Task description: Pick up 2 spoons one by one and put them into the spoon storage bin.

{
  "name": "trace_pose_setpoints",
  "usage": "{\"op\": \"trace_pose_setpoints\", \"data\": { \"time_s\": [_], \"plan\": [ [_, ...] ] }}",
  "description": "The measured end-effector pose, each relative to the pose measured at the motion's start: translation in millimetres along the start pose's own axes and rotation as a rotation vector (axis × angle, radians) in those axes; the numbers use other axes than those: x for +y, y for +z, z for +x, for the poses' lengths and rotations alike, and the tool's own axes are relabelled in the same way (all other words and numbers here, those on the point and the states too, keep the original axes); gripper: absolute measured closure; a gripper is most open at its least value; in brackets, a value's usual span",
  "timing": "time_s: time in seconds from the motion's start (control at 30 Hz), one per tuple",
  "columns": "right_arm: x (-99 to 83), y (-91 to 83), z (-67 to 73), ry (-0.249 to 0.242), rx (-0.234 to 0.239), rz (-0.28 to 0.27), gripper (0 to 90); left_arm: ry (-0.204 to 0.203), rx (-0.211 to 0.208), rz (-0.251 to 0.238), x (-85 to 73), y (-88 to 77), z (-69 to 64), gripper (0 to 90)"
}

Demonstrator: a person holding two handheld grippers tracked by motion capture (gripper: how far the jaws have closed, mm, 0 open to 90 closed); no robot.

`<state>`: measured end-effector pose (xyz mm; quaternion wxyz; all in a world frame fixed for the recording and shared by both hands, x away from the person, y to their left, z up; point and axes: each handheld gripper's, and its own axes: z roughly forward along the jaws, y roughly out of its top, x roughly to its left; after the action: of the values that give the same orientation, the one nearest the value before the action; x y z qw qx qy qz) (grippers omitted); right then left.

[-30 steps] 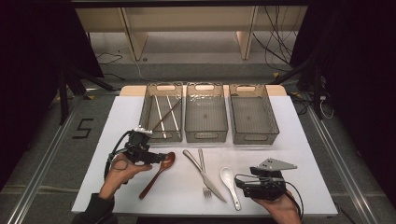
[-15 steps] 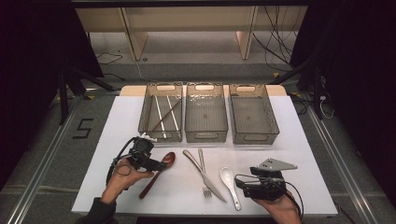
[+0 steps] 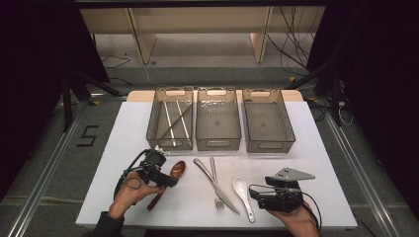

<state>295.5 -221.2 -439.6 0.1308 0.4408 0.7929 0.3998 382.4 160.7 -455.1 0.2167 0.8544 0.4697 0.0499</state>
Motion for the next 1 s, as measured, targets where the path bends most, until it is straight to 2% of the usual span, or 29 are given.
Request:
{"op": "trace_pose_setpoints", "data": {
  "time_s": [0.17,0.33,0.6,0.73,1.0],
  "plan": [
    [-0.5,1.1,-0.8,0.002,0.004,0.003,27.3,0.004,-0.007,0.032,-0.1,3.7,-2.3,23.4],
    [-1.0,-0.6,-2.8,0.002,0.003,0.0,27.3,0.026,-0.003,0.062,-0.2,5.6,-5.0,33.4],
    [-0.4,0.6,-1.2,-0.006,0.003,0.002,27.3,0.042,0.014,0.081,-1.5,6.8,-5.0,49.4],
    [0.0,0.0,-0.5,-0.007,0.0,0.0,27.3,0.053,0.008,0.095,-2.3,7.6,-5.2,56.6],
    [0.0,0.8,0.6,-0.01,0.0,0.004,27.3,0.067,0.023,0.118,-2.3,9.2,-7.6,66.8]
  ]
}}
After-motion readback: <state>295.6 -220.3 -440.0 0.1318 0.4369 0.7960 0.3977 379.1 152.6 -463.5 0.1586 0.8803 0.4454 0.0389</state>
